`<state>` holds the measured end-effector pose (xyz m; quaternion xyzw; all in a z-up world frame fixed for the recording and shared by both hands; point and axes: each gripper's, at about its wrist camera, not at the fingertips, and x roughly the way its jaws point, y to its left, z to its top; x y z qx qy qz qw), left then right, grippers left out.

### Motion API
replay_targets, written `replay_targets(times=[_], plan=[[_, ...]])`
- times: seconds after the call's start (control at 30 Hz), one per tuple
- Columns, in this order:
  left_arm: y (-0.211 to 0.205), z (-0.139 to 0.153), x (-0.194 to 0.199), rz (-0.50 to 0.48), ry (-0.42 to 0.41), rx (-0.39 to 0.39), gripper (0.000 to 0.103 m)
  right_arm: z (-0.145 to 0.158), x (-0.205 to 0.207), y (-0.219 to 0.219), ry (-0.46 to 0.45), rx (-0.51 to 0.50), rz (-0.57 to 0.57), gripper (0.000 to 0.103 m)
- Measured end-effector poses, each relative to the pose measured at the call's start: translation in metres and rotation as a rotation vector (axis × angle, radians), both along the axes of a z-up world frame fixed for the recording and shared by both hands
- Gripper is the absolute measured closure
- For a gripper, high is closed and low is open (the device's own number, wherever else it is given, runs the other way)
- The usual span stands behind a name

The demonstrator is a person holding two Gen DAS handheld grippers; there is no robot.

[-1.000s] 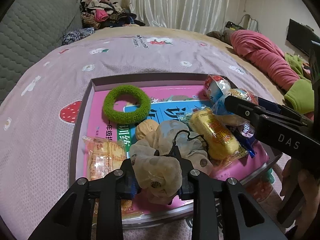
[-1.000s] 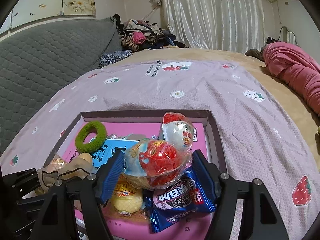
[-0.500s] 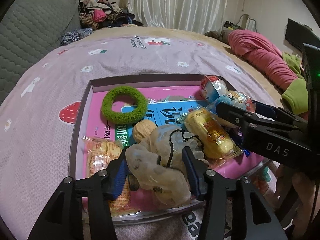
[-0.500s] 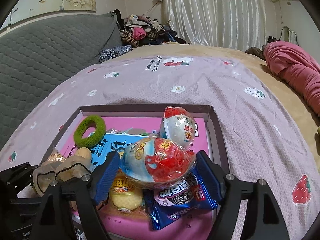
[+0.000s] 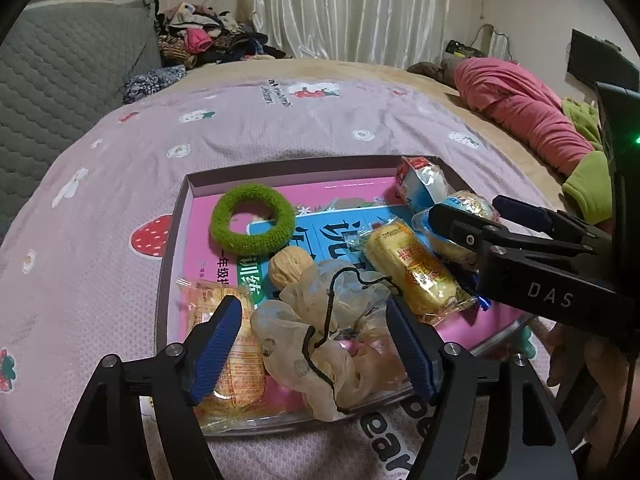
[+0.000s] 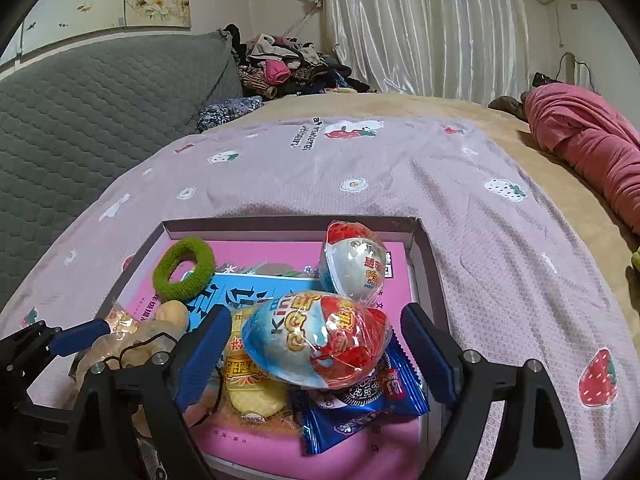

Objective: Organize objects
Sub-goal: 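Lower the scrunchie and egg toy into the tray with both grippers, then open the left gripper to release the scrunchie while the right gripper releases the egg toy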

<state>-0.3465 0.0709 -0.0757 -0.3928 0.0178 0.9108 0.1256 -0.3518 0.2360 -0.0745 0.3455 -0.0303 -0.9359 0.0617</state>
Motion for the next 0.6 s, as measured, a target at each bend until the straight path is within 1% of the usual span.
replay_targets(times=[0.03, 0.2, 0.33, 0.53, 0.6], plan=[[0.000, 0.000, 0.001, -0.001, 0.001, 0.000, 0.026, 0.000, 0.000, 0.000, 0.000, 0.004, -0.003, 0.013], [-0.003, 0.005, 0.002, 0.009, 0.006, -0.002, 0.025, 0.002, 0.001, 0.002, 0.008, 0.006, -0.011, 0.013], [-0.007, 0.010, 0.004, 0.023, 0.020, 0.004, 0.025, 0.010, 0.006, 0.004, 0.040, 0.012, -0.029, 0.008], [-0.012, 0.020, 0.008, 0.041, 0.043, 0.013, 0.022, 0.021, 0.012, 0.003, 0.062, 0.013, -0.026, 0.008], [-0.014, 0.024, 0.010, 0.052, 0.061, 0.008, 0.021, 0.025, 0.016, 0.001, 0.070, 0.016, -0.024, 0.006]])
